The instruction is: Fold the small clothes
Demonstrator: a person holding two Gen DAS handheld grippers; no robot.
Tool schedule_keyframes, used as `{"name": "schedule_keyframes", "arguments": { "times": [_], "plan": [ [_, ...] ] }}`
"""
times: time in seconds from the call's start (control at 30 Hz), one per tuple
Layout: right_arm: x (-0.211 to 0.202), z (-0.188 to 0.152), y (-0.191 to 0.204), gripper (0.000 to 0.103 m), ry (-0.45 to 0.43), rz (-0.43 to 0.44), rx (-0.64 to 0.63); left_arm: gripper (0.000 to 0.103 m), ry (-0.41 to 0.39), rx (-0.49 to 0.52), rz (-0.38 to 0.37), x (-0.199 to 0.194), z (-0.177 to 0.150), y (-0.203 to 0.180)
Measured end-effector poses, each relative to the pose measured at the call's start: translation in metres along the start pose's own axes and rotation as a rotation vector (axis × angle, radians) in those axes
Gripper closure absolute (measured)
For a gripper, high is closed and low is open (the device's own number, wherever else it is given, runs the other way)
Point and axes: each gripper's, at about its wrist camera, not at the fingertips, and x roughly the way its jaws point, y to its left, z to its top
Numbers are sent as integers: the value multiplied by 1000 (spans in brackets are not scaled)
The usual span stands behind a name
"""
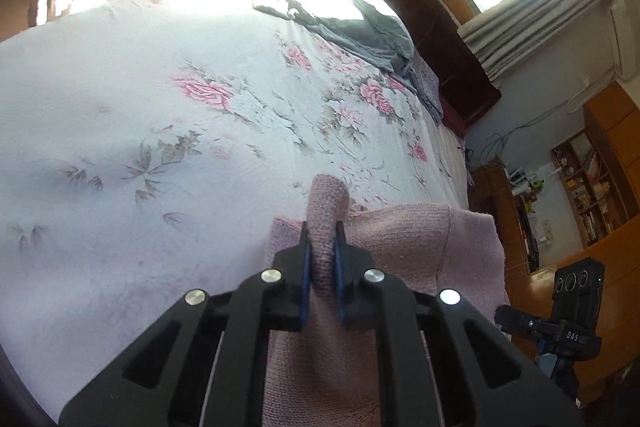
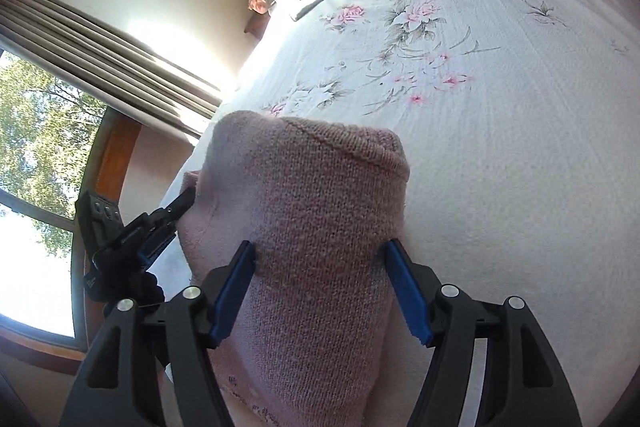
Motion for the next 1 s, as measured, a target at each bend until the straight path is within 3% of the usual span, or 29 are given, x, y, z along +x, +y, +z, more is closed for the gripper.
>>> {"name": "schedule_keyframes", "arguments": {
  "times": [0.13,0.23,0.3,0.37,0.43,0.53,0.67,0.73,0.83,0.87,1.0],
  "plan": [
    [14,2,3,30,15,-54,-18,94,65,83,105,21,-9,1],
    [23,4,-8,26,28,-26,28,93,89,102,115,30,-4,0],
    [24,5,-17,25,37,6,62,79,100,95,113,26,2,-2],
    [20,5,-22,26,37,36,75,72,77,77,119,10,4,-1],
    [7,3,-18,28,16,29,71,73,24,104,124,-12,1,-9],
    [-22,-2,8,30,-71,-65,-41,73,-41,200,119,-46,-15,-33],
    [-43,-13,47,30,-92,-31,-149,73,-44,281,69,-63,-37,-59],
    [-40,-19,59,30,-78,-25,-195,72,-29,285,125,-56,-45,-59],
    [-21,-24,56,30,-43,-85,-197,74,0,234,329,-36,-52,-36],
    [-15,-26,52,30,-28,-94,-185,74,21,199,342,-32,-54,-26],
    [-6,-31,38,30,-24,-99,-168,74,75,59,118,-31,-60,2]
  ]
}}
